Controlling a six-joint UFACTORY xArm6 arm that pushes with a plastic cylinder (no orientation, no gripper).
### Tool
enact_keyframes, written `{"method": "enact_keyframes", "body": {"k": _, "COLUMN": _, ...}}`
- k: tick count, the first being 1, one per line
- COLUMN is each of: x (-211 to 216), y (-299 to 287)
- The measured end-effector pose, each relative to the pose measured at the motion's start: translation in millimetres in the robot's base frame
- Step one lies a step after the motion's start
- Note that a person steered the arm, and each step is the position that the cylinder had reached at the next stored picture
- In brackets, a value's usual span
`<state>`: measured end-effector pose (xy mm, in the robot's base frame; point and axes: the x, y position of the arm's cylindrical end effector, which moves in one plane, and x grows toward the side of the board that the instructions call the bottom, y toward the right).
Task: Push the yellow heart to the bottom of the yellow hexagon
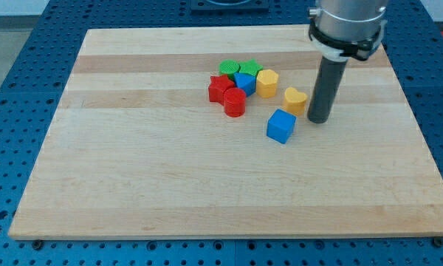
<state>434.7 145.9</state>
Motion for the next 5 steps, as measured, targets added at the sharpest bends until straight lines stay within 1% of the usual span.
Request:
{"method": "enact_keyframes", "body": {"k": 3, "x": -7, "y": -4}}
{"method": "enact_keyframes", "body": {"k": 5, "x": -22, "y": -12}}
